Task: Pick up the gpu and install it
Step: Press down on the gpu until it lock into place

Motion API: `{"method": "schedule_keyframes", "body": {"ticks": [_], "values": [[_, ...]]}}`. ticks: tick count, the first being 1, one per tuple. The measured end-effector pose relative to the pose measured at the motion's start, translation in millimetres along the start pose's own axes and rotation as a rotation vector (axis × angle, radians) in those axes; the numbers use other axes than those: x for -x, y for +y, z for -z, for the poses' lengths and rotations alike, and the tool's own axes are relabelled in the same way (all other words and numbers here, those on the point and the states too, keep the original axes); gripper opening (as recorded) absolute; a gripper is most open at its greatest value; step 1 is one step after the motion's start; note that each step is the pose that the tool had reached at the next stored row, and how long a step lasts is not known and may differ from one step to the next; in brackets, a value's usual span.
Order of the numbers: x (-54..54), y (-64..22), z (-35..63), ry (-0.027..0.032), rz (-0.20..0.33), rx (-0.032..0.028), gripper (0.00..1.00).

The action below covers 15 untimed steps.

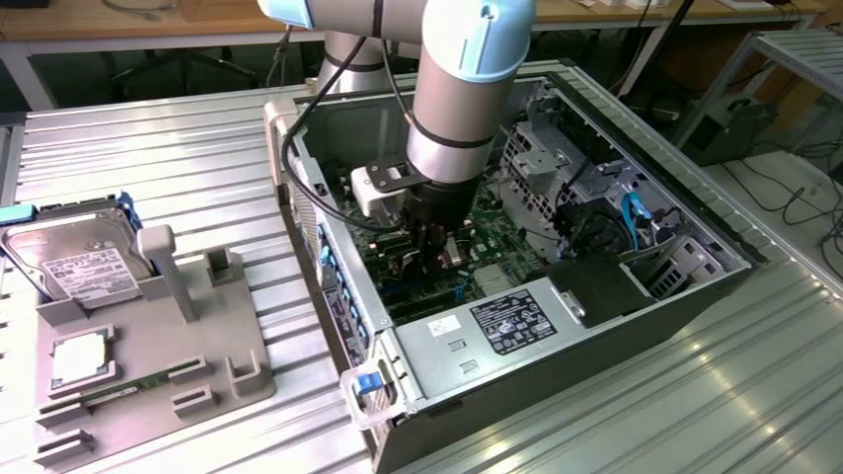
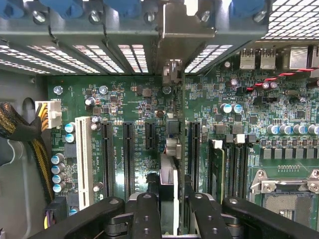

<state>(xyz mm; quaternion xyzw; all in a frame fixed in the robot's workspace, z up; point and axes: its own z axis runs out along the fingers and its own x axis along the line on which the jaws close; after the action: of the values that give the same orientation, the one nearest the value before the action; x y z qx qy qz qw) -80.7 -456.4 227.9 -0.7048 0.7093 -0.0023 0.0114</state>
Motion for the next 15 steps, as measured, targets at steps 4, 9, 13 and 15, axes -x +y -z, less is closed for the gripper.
{"method": "schedule_keyframes", "body": {"ticks": [4, 9, 13, 15], "values": [[0.6, -0.2, -0.9, -0.0022, 0.0, -0.001, 0.28], [0.8, -0.1, 6.7, 0.0009, 0.0, -0.0001, 0.41], [1.1, -0.5, 24.1, 0.0042, 0.0, -0.0012, 0.41], [1.3, -0.6, 33.3, 0.0045, 0.0, -0.0021, 0.41]]}}
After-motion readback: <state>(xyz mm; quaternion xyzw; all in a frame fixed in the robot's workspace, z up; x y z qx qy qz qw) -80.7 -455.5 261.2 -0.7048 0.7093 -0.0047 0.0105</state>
